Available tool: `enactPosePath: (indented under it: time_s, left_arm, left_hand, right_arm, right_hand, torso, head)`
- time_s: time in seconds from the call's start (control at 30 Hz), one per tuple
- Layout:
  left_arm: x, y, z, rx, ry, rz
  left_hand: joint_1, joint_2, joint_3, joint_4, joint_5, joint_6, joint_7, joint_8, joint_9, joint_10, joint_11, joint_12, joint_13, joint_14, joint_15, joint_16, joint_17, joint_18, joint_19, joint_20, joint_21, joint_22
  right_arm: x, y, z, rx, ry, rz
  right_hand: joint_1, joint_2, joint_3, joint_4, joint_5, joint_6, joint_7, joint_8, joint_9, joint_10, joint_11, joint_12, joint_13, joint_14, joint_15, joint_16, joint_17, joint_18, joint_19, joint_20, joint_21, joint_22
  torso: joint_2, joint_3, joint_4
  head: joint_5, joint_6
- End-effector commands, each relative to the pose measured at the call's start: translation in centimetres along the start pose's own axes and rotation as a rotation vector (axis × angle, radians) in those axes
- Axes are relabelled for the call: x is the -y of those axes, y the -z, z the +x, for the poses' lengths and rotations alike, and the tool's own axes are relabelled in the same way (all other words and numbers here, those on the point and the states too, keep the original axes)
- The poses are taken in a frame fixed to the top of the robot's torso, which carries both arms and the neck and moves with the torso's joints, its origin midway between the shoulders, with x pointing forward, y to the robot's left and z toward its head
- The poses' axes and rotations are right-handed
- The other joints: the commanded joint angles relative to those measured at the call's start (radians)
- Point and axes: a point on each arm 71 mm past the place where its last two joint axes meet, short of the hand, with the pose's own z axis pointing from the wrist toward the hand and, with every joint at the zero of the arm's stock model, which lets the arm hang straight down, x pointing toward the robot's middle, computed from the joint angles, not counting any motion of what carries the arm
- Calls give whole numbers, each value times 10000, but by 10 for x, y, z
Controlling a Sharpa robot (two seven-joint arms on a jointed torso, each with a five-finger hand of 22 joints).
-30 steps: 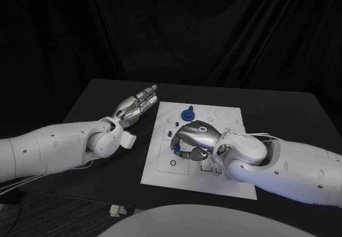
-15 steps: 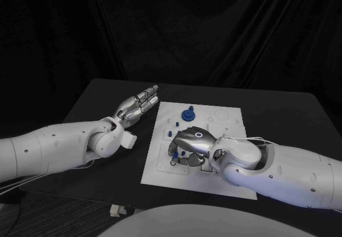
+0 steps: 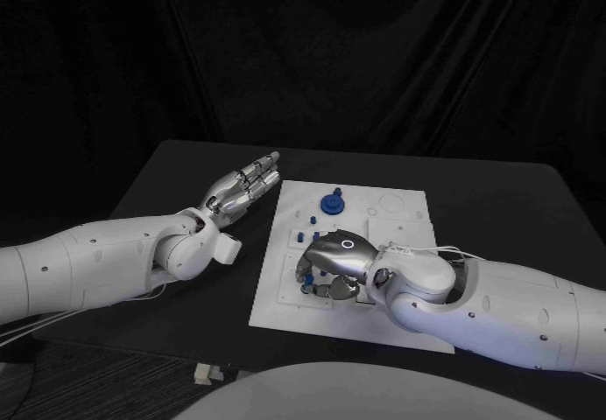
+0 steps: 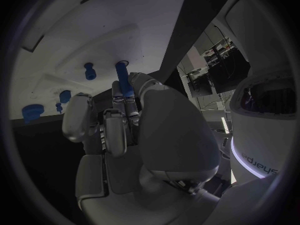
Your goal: Assemble the parts on the task board
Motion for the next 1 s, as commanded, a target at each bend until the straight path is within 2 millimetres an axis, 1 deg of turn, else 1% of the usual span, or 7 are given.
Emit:
enactPosePath:
  time_s: [0.03, 0.53, 0.73, 0.87, 0.9, 0.93, 1.0]
  left_arm:
    - [7, 0, 2, -111, 164, 1085]
    - [6, 0, 2, -197, 244, 1020]
    - [6, 0, 3, -220, 269, 996]
    - [5, 0, 3, -231, 283, 977]
    - [5, 1, 3, -235, 287, 972]
    - [5, 1, 3, -238, 291, 966]
    - [5, 1, 3, -242, 297, 958]
  left_hand:
    - [76, 48, 27, -5, 69, 60, 27, 43, 17, 4, 47, -29, -12, -16, 81, -36, -15, -90, -10, -23, -58, -9]
    - [119, 54, 43, -7, 83, 159, 75, 57, 28, 3, 94, -36, -13, -16, 132, -36, -15, -122, -10, -1, -58, -9]
    - [136, 57, 50, -8, 85, 209, 98, 65, 34, 2, 117, -47, -15, -16, 151, -36, -15, -132, -10, 10, -58, -9]
    - [155, 59, 57, -8, 91, 259, 125, 72, 39, 1, 143, -49, -16, -16, 194, -36, -15, -147, -10, 39, -58, -9]
    - [157, 60, 57, -8, 91, 266, 127, 73, 40, 1, 145, -48, -16, -16, 197, -36, -15, -148, -10, 41, -58, -9]
    - [159, 60, 58, -8, 92, 280, 130, 75, 42, 1, 149, -45, -15, -16, 204, -36, -15, -150, -10, 45, -58, -9]
    - [164, 60, 60, -8, 94, 304, 137, 78, 45, 0, 158, -44, -15, -16, 214, -36, -15, -153, -10, 53, -58, -9]
  right_arm:
    - [-1, 0, 5, -174, -2, -73]
    - [-4, -3, 11, -244, -96, -105]
    - [-2, -3, 13, -454, -95, 84]
    - [0, -2, 14, -577, -88, 255]
    - [0, -2, 14, -590, -88, 292]
    - [0, -2, 15, -604, -88, 328]
    - [1, -2, 15, -634, -70, 391]
  right_hand:
    - [77, 61, 7, -78, 38, -83, 9, -48, 12, 61, -30, 51, 22, 480, -32, -14, 766, -62, -33, -30, -55, 1574]
    - [91, 71, 22, -105, 34, -104, 16, -66, 15, 66, -27, 51, 31, 477, -29, -17, 762, -60, -40, -28, -64, 1572]
    - [21, 50, 32, -162, -110, -254, 78, -182, 17, -77, 43, -37, 45, 432, 26, -73, 661, -28, -138, 9, -238, 1522]
    - [-192, -35, -37, -162, -704, -836, 172, -518, -48, -585, 177, -209, 58, 336, 161, -175, 474, 24, -320, 110, -546, 1435]
    - [-298, -83, -96, -149, -1017, -1302, 93, -751, -103, -918, 244, -292, 65, 293, 235, -210, 406, 51, -401, 158, -674, 1401]
    - [-379, -122, -165, -130, -1235, -1529, 31, -858, -125, -1240, 300, -390, 52, 260, 244, -238, 354, 71, -464, 192, -782, 1371]
    - [-428, -122, -277, -148, -1463, -1724, -21, -939, -135, -1669, 371, -428, 90, 208, 212, -271, 284, 110, -558, 209, -935, 1333]
  torso:
    - [1, 2, 0]
    - [4, 1, 2]
    - [3, 1, 3]
    - [3, 0, 1]
    - [3, 1, 0]
    - [3, 1, 0]
    - [3, 1, -1]
  head:
    - [11, -1]
    - [-23, -1]
    - [-26, -1]
    - [-24, -1]
    - [-29, -1]
    - [-33, -1]
    - [-43, -1]
